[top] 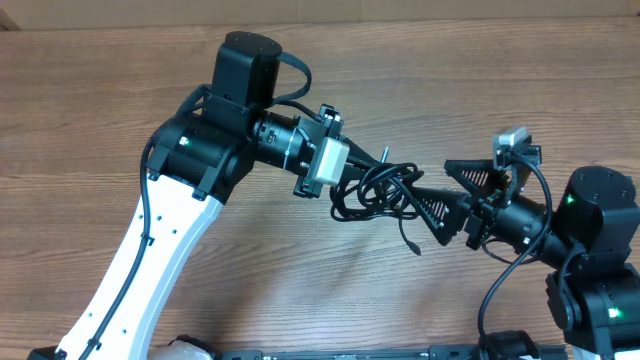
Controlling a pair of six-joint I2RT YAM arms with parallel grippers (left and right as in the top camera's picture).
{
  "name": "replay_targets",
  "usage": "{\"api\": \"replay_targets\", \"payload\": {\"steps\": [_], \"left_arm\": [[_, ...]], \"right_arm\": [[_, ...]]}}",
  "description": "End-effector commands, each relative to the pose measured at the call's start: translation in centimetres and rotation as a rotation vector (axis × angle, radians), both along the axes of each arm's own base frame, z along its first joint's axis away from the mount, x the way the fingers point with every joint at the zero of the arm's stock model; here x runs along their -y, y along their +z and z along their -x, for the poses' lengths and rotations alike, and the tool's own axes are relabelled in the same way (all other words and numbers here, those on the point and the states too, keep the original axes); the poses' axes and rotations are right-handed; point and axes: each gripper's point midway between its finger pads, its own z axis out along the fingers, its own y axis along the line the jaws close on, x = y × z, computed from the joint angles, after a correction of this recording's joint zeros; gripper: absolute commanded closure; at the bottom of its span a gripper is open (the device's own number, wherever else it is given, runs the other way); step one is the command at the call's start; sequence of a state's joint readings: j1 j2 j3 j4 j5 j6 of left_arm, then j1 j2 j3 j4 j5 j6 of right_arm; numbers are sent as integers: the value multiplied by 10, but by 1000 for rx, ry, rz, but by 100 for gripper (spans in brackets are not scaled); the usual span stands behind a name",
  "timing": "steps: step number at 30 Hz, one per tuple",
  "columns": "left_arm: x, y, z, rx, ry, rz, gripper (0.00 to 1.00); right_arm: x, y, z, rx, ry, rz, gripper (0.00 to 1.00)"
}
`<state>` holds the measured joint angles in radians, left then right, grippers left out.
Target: Untangle cables
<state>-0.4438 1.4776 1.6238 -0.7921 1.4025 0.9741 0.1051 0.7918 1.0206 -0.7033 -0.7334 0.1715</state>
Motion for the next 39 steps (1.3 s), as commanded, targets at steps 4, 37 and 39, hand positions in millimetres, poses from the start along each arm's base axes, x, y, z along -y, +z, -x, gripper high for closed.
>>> {"api": "replay_targets", "payload": {"steps": [4, 37, 39], "left_arm": [[-7, 12, -1, 38, 38, 6, 96], [-8, 7, -14, 24, 110, -32, 96], [-8, 9, -14, 30, 105, -26, 96]], "right_arm": [[-3, -1, 6, 6, 33, 3, 0], [-9, 26, 4, 114, 76, -48, 0], [-12, 27, 7, 112, 102, -58, 0]]}}
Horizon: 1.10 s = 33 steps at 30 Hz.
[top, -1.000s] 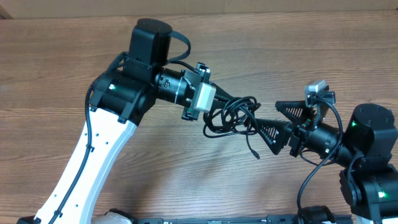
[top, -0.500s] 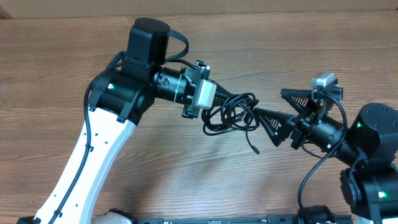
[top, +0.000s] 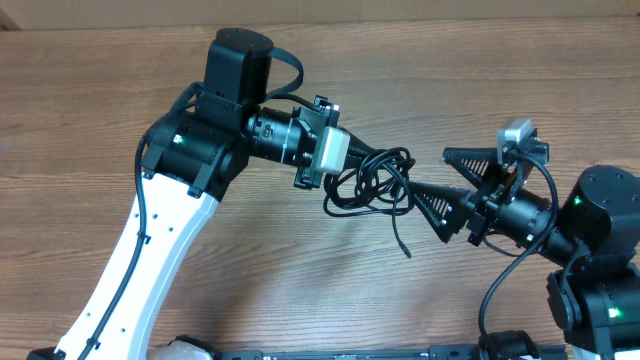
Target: Untangle cables
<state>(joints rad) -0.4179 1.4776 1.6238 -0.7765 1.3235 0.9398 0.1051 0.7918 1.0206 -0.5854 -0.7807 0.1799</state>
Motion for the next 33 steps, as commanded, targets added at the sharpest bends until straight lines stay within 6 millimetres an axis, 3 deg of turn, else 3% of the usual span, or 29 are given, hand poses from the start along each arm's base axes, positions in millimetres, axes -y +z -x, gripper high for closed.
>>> {"api": "replay_targets", "payload": {"steps": [1, 10, 27, 33], "left_arm": [[-4, 17, 6, 35, 1, 26, 96], [-3, 35, 12, 66, -58, 94, 96], [17, 33, 28, 78, -92, 77, 96], [17, 39, 32, 109, -129, 111, 96]], "right_arm": [[-8, 3, 12, 9, 77, -21, 0], [-11, -2, 18, -11, 114, -15, 0], [-14, 1, 23, 14, 156, -18, 0], [-15, -8, 16, -32, 154, -17, 0]]}}
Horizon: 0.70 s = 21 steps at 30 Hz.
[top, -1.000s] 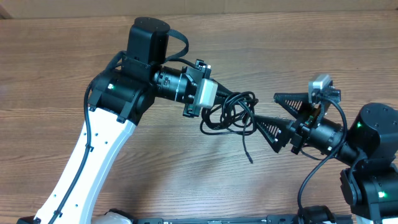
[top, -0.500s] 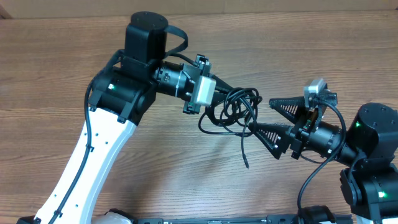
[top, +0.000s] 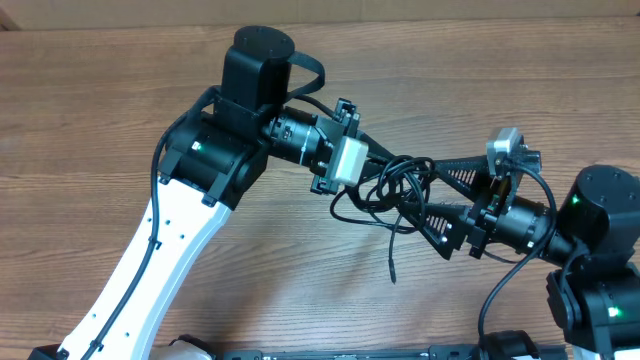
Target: Untangle cables
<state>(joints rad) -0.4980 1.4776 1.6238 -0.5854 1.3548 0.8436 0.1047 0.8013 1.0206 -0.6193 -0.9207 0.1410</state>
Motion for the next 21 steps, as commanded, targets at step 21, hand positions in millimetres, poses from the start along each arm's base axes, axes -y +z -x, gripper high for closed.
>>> {"api": "replay_targets", "payload": {"steps": [21], "left_arm": [[-12, 26, 34, 12, -154, 81, 96]], "right_arm": [[32, -58, -65, -212, -307, 118, 0]]}}
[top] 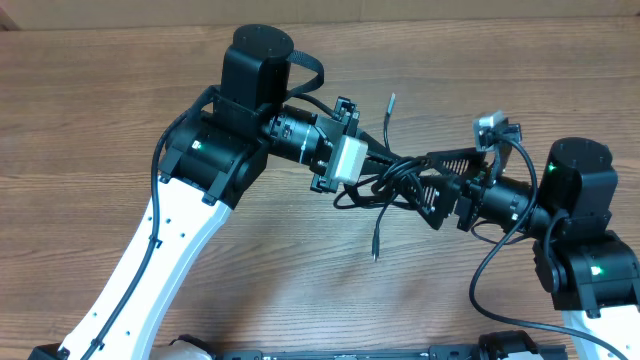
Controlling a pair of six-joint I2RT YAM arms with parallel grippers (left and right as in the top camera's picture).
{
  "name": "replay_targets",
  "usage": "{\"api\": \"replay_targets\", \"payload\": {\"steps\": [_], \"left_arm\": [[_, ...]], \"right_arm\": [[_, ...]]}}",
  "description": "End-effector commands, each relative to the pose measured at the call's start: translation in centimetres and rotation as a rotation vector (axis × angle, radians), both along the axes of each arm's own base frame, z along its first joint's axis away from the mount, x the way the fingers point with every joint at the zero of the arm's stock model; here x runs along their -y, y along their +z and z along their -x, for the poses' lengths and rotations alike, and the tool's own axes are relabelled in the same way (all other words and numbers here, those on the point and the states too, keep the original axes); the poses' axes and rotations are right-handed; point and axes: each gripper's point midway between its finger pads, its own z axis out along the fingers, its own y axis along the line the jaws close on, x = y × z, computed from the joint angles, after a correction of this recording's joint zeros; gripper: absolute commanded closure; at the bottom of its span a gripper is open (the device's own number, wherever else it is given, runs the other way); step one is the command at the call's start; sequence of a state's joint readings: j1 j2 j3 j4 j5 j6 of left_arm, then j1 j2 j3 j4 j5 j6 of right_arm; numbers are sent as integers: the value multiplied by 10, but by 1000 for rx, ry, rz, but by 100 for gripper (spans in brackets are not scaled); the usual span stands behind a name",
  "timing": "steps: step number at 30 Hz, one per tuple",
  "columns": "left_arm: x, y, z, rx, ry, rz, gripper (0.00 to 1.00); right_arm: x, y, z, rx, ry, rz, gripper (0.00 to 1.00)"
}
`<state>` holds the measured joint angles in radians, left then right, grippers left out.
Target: Untangle cables
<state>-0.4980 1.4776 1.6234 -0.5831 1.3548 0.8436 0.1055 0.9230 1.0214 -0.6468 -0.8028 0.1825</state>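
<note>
A tangle of black cables (388,186) hangs above the wooden table between the two arms. My left gripper (384,163) is shut on the top of the tangle, behind its grey camera block. One loose cable end (391,101) sticks up above the tangle, and another plug end (376,250) dangles below it. My right gripper (430,190) reaches in from the right. Its two triangular fingers (448,160) stand apart, above and below the right side of the tangle, and the jaws are open.
The wooden table (100,120) lies beneath both arms. The left arm's black and white body (190,190) fills the left centre. The right arm's base (585,250) stands at the right edge.
My right gripper has moved left, so its fingers now reach around the right side of the tangle. A cable end now stands up above the bundle. The dangling plug has shifted slightly left.
My left gripper held the tangle throughout, with my open right gripper just to its right. The left arm drew back a little, then pushed the bundle rightward between the right fingers. Now the right gripper is further in around the tangle.
</note>
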Motion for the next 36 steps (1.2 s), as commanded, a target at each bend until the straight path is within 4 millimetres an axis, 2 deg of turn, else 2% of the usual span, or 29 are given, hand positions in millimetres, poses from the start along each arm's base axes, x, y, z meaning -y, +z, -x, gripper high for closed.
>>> {"api": "replay_targets", "payload": {"steps": [1, 15, 23, 29, 36], "left_arm": [[-13, 28, 37, 5, -175, 87, 96], [-17, 26, 43, -73, -204, 69, 96], [-17, 24, 44, -105, -201, 55, 96], [-15, 21, 38, -97, -163, 41, 96], [-10, 15, 27, -78, -89, 12, 96]], "right_arm": [[28, -21, -27, -43, -214, 95, 0], [70, -13, -60, -35, -539, 95, 0], [81, -10, -66, -14, -604, 111, 0], [82, -19, -57, -58, -602, 129, 0], [85, -25, -24, -101, -589, 160, 0]]}}
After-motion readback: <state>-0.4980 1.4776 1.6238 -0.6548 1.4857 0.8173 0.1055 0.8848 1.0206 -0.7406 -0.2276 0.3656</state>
